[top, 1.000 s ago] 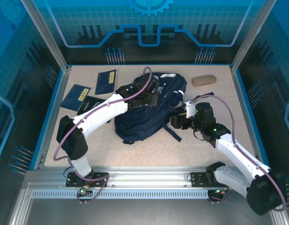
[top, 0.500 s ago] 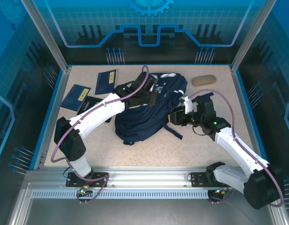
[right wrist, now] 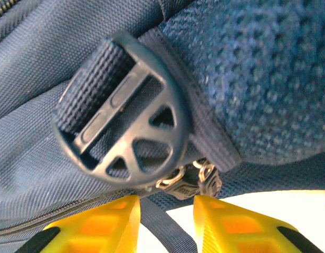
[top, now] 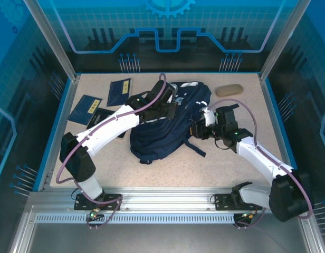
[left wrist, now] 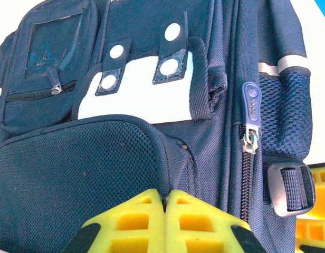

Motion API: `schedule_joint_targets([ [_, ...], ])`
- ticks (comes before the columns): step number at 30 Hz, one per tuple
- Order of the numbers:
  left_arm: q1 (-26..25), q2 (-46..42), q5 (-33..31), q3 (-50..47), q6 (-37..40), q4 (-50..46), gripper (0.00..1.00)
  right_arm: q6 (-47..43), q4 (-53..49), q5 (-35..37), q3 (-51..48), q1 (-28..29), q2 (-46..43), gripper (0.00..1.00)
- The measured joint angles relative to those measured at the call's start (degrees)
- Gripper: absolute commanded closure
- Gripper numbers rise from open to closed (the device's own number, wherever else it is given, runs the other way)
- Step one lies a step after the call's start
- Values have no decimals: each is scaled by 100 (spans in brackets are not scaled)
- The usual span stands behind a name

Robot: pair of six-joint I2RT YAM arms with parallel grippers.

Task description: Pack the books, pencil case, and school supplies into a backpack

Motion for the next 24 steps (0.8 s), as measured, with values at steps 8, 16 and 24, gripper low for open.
schedule_joint_targets([
  [8, 33, -118, 155, -103, 184, 24, 100, -341, 284, -258, 0, -22, 282, 67],
  [16, 42, -170, 238, -140, 317, 52, 100, -612, 474, -557, 0, -26, 282, 81],
  [24, 42, -170, 258, -166, 334, 57, 100, -658, 483, -557, 0, -26, 280, 92],
])
